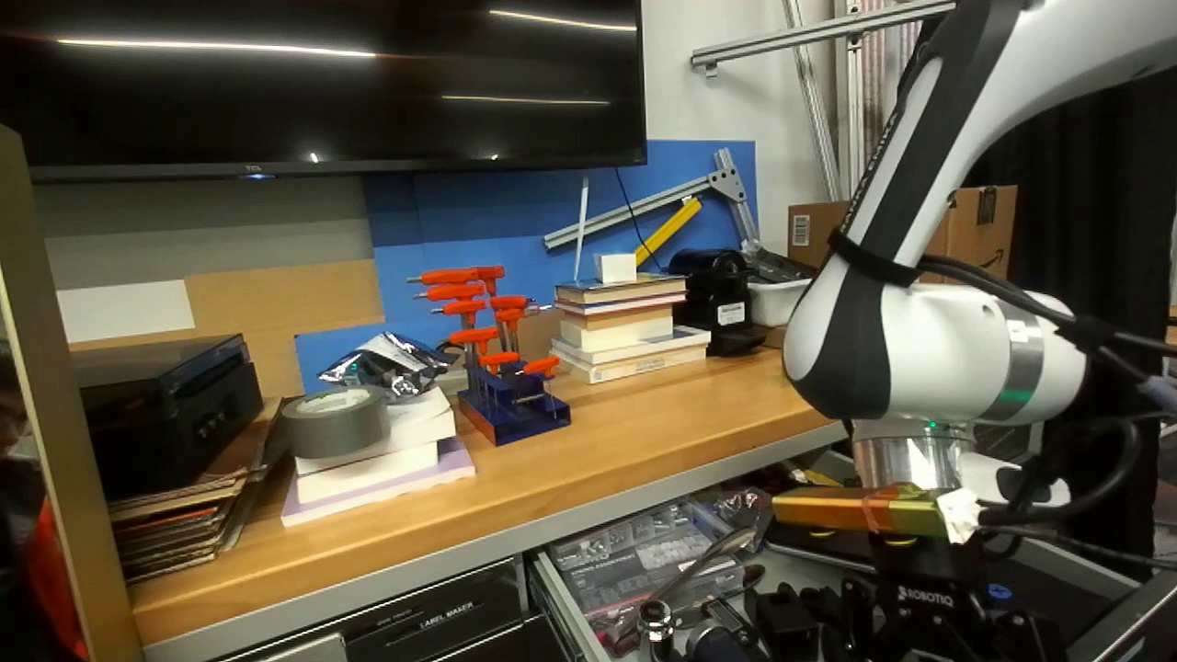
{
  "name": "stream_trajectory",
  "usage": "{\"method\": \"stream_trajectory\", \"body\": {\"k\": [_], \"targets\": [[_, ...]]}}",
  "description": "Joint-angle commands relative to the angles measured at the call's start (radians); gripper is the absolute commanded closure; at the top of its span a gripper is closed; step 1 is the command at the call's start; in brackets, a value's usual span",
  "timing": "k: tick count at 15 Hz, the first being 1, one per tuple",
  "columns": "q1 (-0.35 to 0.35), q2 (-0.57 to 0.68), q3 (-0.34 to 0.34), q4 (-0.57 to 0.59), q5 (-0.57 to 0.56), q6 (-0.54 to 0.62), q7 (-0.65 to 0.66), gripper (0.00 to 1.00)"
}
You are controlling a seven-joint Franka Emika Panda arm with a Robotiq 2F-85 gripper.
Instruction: Pick up the black objects from the countertop and put them inside the open drawer then close the drawer
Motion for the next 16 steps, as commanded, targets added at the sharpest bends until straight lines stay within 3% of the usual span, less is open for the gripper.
{"method": "stream_trajectory", "body": {"k": [1,7,10,16], "targets": [[0.002,0.099,0.026,0.001,0.073,0.135,-0.056,0.0],[0.027,0.175,0.078,-0.011,0.163,0.537,-0.089,0.0],[0.054,0.209,0.067,-0.01,0.211,0.693,-0.154,0.0],[-0.053,0.194,0.124,-0.005,0.19,0.85,-0.345,0.0]]}}
